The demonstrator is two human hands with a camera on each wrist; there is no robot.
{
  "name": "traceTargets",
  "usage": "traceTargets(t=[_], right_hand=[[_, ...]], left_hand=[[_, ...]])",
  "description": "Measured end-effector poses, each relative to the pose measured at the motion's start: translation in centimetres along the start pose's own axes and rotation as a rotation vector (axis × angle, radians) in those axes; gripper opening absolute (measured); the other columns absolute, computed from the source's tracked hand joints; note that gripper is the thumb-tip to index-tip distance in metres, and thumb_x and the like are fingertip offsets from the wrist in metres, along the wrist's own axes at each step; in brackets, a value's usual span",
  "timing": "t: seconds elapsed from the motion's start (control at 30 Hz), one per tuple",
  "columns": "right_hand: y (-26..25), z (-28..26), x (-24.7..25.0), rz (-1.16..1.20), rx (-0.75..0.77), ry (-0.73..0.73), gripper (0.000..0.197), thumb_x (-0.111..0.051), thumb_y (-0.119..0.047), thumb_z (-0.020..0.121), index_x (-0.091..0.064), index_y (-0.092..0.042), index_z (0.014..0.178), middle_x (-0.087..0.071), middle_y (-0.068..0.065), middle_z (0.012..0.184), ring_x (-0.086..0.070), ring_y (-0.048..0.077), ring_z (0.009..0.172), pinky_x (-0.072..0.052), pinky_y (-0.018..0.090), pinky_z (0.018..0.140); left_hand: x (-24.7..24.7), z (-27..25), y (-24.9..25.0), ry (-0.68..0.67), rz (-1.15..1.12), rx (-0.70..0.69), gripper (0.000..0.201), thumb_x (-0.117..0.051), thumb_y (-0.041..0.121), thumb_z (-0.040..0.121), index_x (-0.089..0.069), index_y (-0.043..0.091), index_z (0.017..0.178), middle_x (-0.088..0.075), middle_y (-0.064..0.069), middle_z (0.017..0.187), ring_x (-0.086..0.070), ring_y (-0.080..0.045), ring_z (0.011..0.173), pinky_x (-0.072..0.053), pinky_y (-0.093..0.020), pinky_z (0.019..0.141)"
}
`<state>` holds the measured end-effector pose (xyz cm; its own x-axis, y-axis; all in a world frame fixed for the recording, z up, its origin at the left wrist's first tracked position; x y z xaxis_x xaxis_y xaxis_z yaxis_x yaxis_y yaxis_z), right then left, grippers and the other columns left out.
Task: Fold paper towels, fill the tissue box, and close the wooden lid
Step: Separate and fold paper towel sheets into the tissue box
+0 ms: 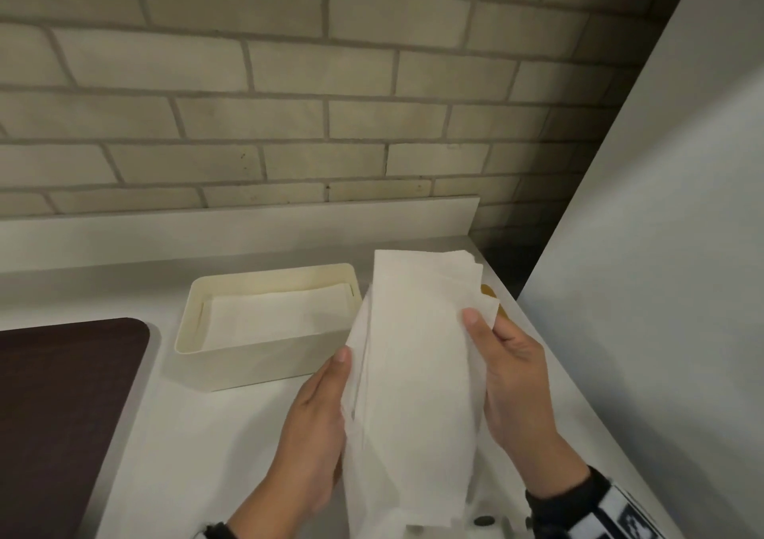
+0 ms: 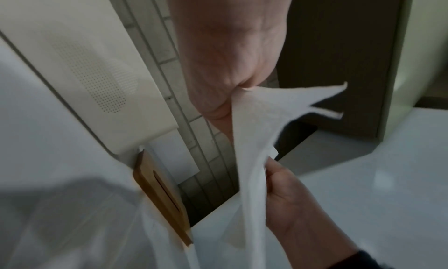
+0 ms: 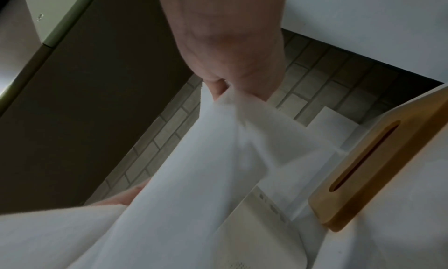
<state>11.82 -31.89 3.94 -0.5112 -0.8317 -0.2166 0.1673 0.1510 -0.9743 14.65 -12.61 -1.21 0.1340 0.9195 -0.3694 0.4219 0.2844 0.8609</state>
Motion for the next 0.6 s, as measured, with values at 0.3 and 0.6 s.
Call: traceTargets(t=[0.3, 0.6], right_hand=[[-5.3, 0.5, 1.1, 0.157, 0.062, -0.057, 0.023, -0.057, -0.022, 0.083, -0.069, -0.016, 0.102, -0.074, 0.005, 0.100, -0.072, 0.022, 0.088, -0.060, 0.032, 0.072], [-1.1, 0.6, -1.6, -0.077, 0.034, 0.026, 0.010, -0.060, -0.017, 0.089, -0.069, -0.020, 0.089, -0.075, -0.002, 0.089, -0.071, 0.020, 0.085, -0.059, 0.032, 0.074]], left_hand=[[2.1, 1.2, 1.2, 0.122, -0.114, -0.084, 0.043, -0.043, 0.049, 0.092, -0.055, 0.029, 0.128, -0.068, 0.008, 0.120, -0.062, -0.013, 0.111, -0.046, -0.034, 0.096], [-2.7, 0.1, 0.6, -0.098, -0.136, 0.068, 0.063, -0.046, 0.064, 0.072, -0.069, 0.022, 0.113, -0.073, -0.004, 0.110, -0.069, -0.022, 0.102, -0.048, -0.042, 0.095]])
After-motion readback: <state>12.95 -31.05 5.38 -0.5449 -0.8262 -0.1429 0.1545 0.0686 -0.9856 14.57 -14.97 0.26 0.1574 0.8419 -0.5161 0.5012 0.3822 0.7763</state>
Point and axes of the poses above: each hand's wrist, its own z-axis towards the middle knuckle, its own x-axis out of the back of the hand, y = z × x, the point moved 9 cm from there along z, towards the middle knuckle
